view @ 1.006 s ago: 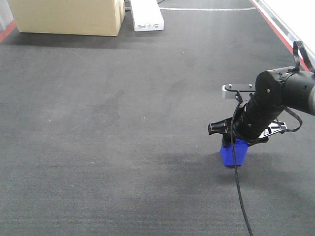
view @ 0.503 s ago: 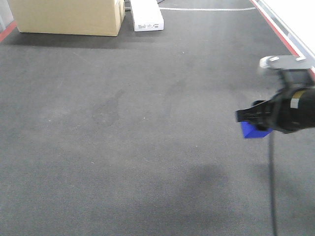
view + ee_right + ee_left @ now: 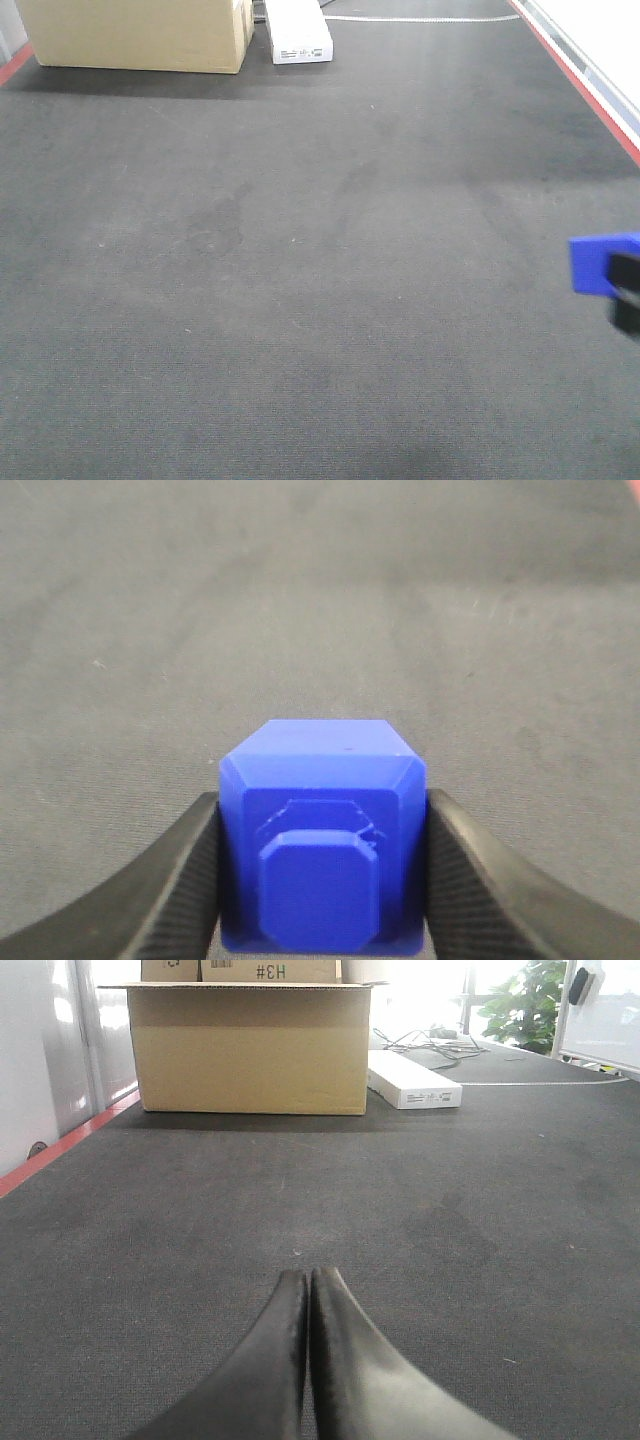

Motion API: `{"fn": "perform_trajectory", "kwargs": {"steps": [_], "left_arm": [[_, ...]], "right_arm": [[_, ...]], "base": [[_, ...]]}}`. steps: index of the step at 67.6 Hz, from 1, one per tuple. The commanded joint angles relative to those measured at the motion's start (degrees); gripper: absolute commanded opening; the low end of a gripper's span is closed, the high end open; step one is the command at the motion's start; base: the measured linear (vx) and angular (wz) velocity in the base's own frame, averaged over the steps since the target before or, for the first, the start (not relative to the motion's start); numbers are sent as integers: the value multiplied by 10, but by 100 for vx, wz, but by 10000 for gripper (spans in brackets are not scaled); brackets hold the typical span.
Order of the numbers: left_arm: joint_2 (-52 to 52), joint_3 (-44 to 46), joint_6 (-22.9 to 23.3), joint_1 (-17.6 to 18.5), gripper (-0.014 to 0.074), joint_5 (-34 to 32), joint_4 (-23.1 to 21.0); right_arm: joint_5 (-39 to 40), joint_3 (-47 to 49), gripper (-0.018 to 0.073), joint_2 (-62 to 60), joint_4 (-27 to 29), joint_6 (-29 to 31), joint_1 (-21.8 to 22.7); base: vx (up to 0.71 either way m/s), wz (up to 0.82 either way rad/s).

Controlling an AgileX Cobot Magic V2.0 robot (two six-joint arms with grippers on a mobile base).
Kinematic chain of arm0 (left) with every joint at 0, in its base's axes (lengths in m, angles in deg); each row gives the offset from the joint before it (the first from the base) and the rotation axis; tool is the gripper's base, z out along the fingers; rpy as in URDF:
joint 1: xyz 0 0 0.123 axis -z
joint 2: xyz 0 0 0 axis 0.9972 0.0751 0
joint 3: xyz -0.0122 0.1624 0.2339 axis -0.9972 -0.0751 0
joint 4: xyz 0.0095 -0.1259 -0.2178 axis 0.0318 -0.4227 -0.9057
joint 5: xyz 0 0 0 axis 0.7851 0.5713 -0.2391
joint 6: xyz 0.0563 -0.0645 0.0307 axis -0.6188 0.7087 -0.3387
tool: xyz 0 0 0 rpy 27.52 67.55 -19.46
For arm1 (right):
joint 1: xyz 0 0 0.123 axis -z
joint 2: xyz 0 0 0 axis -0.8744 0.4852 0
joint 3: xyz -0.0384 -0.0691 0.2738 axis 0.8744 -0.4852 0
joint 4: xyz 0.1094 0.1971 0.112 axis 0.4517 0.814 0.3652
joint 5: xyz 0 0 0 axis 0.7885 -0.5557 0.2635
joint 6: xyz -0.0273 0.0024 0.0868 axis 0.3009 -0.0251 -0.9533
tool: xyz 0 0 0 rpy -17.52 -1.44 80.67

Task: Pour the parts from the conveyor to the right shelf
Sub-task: 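Close the right gripper on the blue block and lift it, then turn away from the conveyor holding the block in the right gripper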

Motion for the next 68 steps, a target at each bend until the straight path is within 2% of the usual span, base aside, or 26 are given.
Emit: {"fn": "perform_trajectory", "kwargs": {"steps": [1,19,35,48,68], "left_arm": [[-6,-16,0,1,-6,-41,-4],[-6,-16,0,1,-6,-41,-4],[-6,-16,0,1,-6,-41,-4],[-6,-16,0,1,-6,-41,-4],[-6,-16,0,1,-6,-41,-4]], "right_arm": [[62,-21,36,-70,-13,7,2],[66,-97,36,-248,-4,8,2],[102,-150,36,-368,-5,59,2],[117,-187,36,-395,-6,63,2],[98,-188,36,-395,-1,63,2]], "base": [[0,0],[0,0],[0,0],[0,0],[0,0]]}}
